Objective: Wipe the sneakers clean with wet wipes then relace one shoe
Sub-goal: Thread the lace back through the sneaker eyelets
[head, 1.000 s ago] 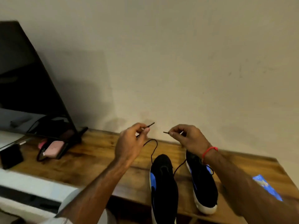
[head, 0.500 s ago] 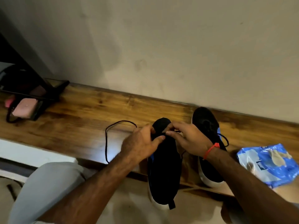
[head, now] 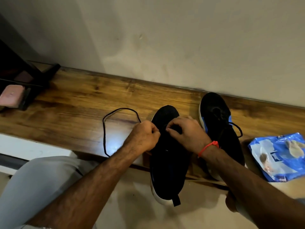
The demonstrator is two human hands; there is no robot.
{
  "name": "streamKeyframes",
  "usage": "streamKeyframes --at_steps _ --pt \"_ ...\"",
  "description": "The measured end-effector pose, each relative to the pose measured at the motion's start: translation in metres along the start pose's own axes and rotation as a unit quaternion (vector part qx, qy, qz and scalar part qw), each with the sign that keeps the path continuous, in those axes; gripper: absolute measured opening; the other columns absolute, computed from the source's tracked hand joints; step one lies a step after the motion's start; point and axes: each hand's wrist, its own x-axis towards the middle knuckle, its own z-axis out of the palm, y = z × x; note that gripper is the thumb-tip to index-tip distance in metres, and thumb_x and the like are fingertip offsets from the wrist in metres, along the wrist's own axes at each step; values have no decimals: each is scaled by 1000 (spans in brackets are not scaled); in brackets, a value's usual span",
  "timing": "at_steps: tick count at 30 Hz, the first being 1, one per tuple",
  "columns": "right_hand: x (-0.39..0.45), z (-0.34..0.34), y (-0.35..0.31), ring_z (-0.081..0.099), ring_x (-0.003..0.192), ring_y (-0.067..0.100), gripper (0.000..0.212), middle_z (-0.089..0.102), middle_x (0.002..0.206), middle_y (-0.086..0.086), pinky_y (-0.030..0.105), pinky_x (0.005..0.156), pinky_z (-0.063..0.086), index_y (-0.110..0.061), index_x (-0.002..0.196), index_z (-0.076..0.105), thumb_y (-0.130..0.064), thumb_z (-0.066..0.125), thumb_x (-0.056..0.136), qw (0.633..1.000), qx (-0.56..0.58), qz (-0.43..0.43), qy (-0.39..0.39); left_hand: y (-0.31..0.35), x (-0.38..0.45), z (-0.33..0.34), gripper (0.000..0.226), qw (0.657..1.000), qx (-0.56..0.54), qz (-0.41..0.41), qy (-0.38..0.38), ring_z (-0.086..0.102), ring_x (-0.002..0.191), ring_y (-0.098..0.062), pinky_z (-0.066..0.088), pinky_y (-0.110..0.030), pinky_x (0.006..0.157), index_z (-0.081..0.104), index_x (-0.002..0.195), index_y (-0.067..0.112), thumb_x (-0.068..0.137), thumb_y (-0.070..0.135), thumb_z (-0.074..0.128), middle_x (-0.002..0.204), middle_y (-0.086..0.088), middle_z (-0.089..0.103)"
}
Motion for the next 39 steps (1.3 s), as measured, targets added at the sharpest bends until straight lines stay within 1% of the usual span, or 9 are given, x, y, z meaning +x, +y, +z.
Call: streamKeyframes --at_steps 3,6,13,17,21,29,35,37,39 --pt "0 5 -1 49 108 14 5 56 105 -10 35 94 44 -31 93 66 -35 63 91 1000 4 16 22 -5 -1 0 17 998 -66 -17 7 59 75 0 44 -9 52 77 98 18 99 20 61 83 14 64" --pt "0 6 -3 43 106 9 8 41 103 -12 34 91 46 -29 88 62 -36 65 88 999 0 40 30 -5 -4 -1 15 994 -103 -19 10 65 82 -5 56 -21 64 77 100 17 99 20 61 83 16 62" --pt "-1 5 -7 38 109 15 13 39 107 -9 37 95 43 -25 90 67 -38 65 87 999 -33 35 26 -1 -7 -2 16 992 -123 -20 5 71 88 -14 63 -39 78 77 100 16 99 19 62 97 1 73" --pt "-2 2 -12 33 112 15 11 36 111 -10 38 95 36 -29 91 67 -39 66 87 999 -34 22 10 1 -8 -3 16 992 -125 -22 8 72 86 -15 64 -40 73 77 99 17 98 19 62 96 1 73" --pt "-4 -2 -14 30 115 13 9 38 114 -12 40 96 34 -37 84 59 -42 66 85 1000 -22 16 -15 2 -10 -4 17 993 -120 -17 6 72 83 -14 64 -37 70 77 99 16 99 18 60 91 6 71" --pt "-4 -5 -15 30 116 15 9 40 114 -12 43 98 32 -38 83 59 -42 67 84 999 -3 20 -35 1 -8 -4 16 993 -118 -16 -2 72 86 -15 64 -42 74 76 102 16 100 19 61 96 2 72" --pt "-2 4 -13 34 114 16 10 39 110 -12 47 98 39 -35 81 62 -42 68 84 998 -9 55 8 1 -7 -3 18 995 -102 6 2 68 80 -7 59 -24 60 77 103 20 101 23 59 93 8 70" --pt "-2 5 -13 35 114 17 10 39 109 -11 47 98 41 -32 80 63 -40 69 83 998 -7 58 16 1 -7 -3 17 995 -103 6 2 64 74 -2 50 -15 47 77 103 20 101 23 60 89 12 67" --pt "-1 5 -13 36 113 18 10 39 108 -10 47 97 42 -31 79 63 -39 68 83 998 -11 60 18 1 -7 -2 17 995 -101 6 2 63 72 -1 46 -12 44 76 103 21 101 23 60 86 14 65"
